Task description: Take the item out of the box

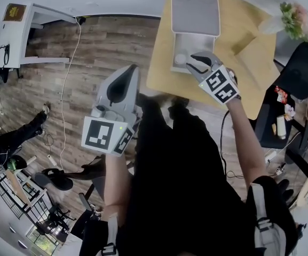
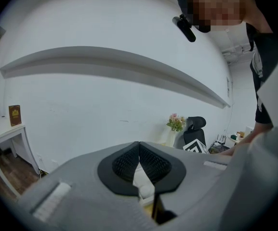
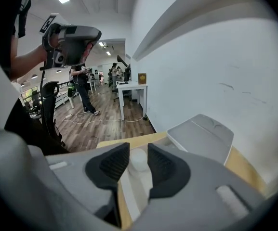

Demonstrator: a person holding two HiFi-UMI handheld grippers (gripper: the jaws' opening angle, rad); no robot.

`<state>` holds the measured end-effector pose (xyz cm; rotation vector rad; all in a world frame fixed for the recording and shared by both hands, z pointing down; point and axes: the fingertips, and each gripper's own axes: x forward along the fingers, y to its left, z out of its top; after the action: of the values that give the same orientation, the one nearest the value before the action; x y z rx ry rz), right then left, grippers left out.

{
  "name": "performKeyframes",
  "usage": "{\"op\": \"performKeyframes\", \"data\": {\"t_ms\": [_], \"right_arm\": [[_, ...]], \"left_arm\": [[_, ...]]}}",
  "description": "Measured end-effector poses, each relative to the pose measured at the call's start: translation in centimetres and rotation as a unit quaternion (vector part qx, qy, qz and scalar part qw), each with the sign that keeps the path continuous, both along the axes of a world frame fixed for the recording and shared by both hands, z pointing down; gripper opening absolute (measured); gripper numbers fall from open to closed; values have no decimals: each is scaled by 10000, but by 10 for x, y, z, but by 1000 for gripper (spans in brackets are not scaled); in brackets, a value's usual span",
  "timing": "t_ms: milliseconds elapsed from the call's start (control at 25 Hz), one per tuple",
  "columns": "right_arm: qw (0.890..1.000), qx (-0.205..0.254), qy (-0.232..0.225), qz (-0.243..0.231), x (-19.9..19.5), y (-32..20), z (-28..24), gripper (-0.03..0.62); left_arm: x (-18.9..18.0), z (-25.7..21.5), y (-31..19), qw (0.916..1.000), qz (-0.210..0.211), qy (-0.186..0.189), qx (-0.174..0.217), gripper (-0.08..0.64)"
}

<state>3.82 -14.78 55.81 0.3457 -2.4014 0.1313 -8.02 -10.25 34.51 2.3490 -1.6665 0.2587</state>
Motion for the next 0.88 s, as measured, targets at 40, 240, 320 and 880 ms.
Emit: {"op": "performKeyframes", "data": {"t_ms": [40, 240, 320, 880], "right_arm": [[9999, 27, 97, -44, -2, -2, 6, 124], [9982, 46, 535, -259, -10, -7, 35, 145], [9974, -34, 640, -331, -13, -7, 46, 153], [9888, -267, 1195, -849, -24, -8, 92, 181]], "left_arm": [[-2, 1, 0, 10000, -1, -2, -19, 9], [-11, 9, 2, 9999, -59, -9, -123, 9], [-14, 11, 3, 9998, -84, -9, -156, 9], [-32, 23, -1, 9993, -179, -13, -323, 9]]}}
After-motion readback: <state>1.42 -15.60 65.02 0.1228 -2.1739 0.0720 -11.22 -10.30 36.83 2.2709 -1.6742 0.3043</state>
